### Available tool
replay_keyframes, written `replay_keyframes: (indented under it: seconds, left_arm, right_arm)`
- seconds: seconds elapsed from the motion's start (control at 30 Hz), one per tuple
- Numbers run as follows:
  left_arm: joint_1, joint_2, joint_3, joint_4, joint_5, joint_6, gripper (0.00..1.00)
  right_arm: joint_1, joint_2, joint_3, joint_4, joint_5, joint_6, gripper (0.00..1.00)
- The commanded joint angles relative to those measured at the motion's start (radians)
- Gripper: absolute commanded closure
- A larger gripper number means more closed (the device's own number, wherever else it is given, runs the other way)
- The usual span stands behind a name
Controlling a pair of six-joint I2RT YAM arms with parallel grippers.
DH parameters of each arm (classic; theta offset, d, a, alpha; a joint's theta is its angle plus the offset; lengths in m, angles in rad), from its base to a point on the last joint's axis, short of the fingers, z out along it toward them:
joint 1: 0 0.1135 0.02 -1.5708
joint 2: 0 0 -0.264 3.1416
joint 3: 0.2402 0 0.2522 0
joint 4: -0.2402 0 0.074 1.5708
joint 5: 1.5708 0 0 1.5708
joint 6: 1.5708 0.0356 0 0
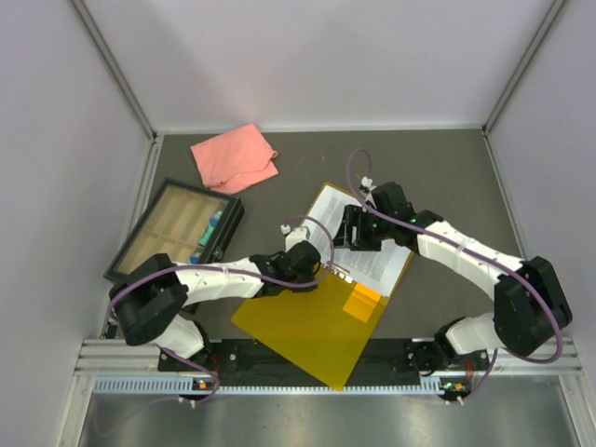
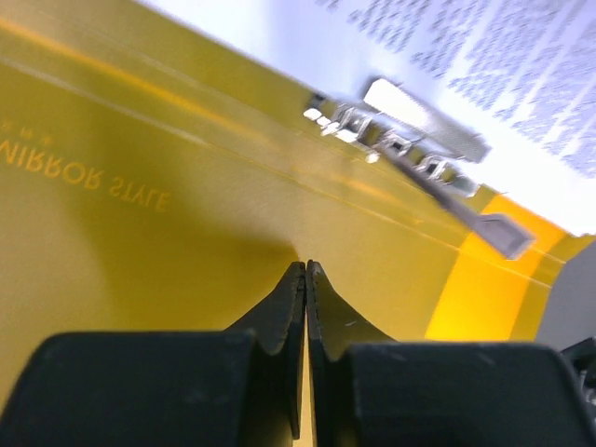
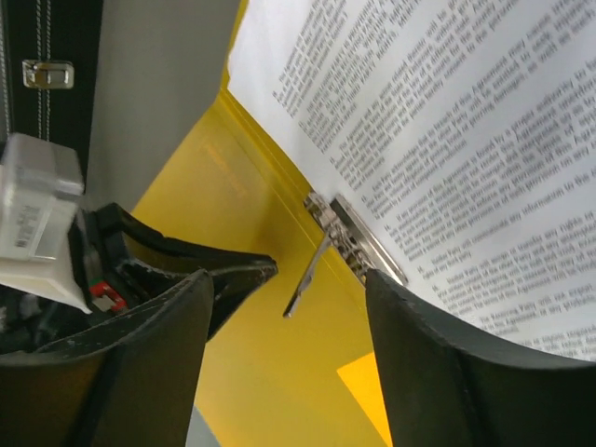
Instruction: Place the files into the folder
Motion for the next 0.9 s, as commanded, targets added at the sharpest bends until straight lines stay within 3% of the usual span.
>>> replay_keyframes:
  seconds: [0.0, 0.1, 0.17, 0.4, 0.77, 0.87]
  left_arm:
    - [0.004, -0.049, 0.089, 0.003, -0.007, 0.043, 0.88]
    - [0.020, -0.049, 0.108, 0.028, -0.007, 0.053, 0.80]
    - [0.045, -0.044, 0.117, 0.031, -0.017, 0.056, 0.79]
    - [0.137, -0.023, 0.117, 0.094, -0.002, 0.063, 0.79]
    - [0.169, 0.135, 0.148, 0.213, 0.090, 0.070, 0.85]
    - [0.169, 0.163, 0.151, 0.226, 0.101, 0.066, 0.86]
  right_arm:
    - [0.007, -0.088, -0.011, -0.046, 0.034, 0.006, 0.29]
    - [0.008, -0.105, -0.021, -0.070, 0.042, 0.012, 0.27]
    - [0.008, -0.109, -0.037, -0.067, 0.039, 0.035, 0.28]
    - [0.008, -0.129, -0.123, 0.008, 0.004, 0.146, 0.53]
    - [0.026, -0.070, -0.126, 0.060, -0.024, 0.206, 0.55]
    - [0.039, -0.044, -0.120, 0.072, -0.024, 0.210, 0.60]
